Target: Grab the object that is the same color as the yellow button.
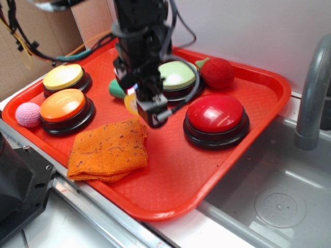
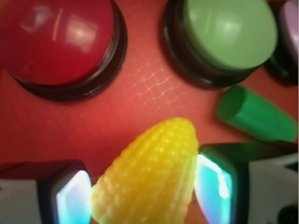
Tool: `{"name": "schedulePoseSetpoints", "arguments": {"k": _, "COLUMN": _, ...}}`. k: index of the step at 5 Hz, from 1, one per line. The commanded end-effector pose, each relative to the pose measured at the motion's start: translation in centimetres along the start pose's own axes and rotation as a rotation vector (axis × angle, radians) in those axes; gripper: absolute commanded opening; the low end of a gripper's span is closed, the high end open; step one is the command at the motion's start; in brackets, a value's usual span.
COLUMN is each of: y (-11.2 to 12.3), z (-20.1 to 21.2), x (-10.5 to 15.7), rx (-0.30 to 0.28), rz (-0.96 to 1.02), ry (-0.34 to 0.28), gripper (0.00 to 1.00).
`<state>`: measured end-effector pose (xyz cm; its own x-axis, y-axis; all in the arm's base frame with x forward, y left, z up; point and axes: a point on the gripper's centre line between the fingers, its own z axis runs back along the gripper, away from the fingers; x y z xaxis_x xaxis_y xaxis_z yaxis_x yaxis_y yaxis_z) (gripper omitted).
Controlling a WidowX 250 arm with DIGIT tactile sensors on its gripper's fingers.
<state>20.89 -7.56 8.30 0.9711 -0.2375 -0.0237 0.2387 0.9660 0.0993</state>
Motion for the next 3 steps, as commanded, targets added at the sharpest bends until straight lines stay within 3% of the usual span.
{"name": "schedulePoseSetpoints", "arguments": {"k": 1, "y": 1.6, "z": 5.7, "x": -2.3, "rx": -0.068, "rz": 0.026, "ry": -0.07, "gripper": 0.0}}
{"name": "schedulePoseSetpoints", "arguments": {"k": 3, "y": 4.5, "z": 7.1, "x": -5.7, "rx": -0.098, "rz": 0.15, "ry": -0.087, "gripper": 0.0}}
